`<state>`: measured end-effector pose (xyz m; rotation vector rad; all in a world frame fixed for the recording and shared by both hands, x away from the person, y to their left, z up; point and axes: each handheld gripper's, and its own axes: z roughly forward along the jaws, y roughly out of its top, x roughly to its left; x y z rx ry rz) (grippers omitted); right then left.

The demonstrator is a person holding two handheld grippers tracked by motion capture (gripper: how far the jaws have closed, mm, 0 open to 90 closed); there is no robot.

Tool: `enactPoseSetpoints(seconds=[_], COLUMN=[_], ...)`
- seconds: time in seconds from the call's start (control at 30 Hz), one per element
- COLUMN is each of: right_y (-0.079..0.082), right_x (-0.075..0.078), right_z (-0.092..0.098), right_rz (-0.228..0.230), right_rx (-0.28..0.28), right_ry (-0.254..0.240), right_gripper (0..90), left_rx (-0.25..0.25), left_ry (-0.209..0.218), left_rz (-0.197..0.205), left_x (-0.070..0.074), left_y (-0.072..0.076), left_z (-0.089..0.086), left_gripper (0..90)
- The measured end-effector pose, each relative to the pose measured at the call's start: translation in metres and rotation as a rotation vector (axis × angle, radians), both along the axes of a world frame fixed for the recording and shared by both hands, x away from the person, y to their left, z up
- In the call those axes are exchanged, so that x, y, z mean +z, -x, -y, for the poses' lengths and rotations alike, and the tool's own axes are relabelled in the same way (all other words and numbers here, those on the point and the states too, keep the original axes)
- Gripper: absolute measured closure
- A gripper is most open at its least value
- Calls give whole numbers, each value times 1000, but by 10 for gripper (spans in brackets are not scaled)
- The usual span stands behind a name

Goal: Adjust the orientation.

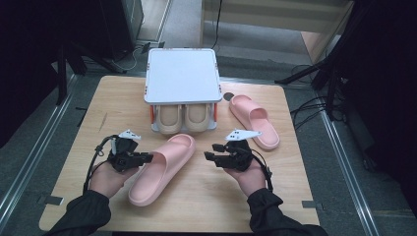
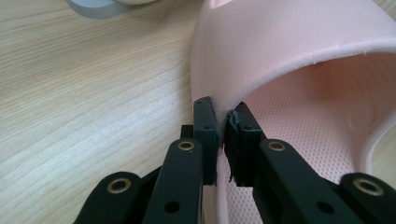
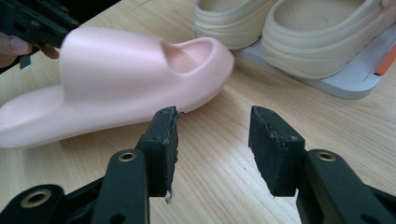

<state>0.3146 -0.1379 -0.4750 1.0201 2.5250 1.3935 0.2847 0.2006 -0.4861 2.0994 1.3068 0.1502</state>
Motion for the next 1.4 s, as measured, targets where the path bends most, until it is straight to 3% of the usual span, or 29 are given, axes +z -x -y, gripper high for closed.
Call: enactPoseSetpoints(seconds=[0.27, 0.37, 0.5, 0.6, 0.73, 0.93, 1.03, 1.1, 1.2, 1.4], right_y=[-1, -1, -3, -4, -6, -10, -8, -7, -8, -11], right_x=[-9, -13, -17, -21, -27, -36, -38, -40, -41, -44], right_z=[-9, -13, -17, -21, -27, -42, -50, -55, -57, -59], right_rz=[-13, -17, -18, -24, -32, -93, -90, -90, -93, -95], right_rx=[16, 21, 27, 30, 22, 30, 47, 53, 57, 49], right_ry=[30, 28, 37, 47, 64, 45, 48, 50, 45, 37], right_gripper=[537, 550, 566, 586, 664, 773, 774, 779, 784, 804], left_rx=[-29, -47, -100, -102, -75, -60, -84, -75, -77, -86], left_ry=[-25, 0, 41, 76, 92, 75, 60, 81, 71, 92], left_rz=[-29, -37, -9, 4, 15, -43, -50, -61, -66, -82], left_x=[-9, -7, -1, 4, 7, -12, -18, -19, -22, -23], left_y=[-5, -3, 4, 8, 7, -8, -13, -15, -14, -9], left_z=[8, 7, -1, -9, -20, -19, -16, -18, -17, -14], left_gripper=[778, 755, 722, 729, 778, 793, 786, 785, 792, 797])
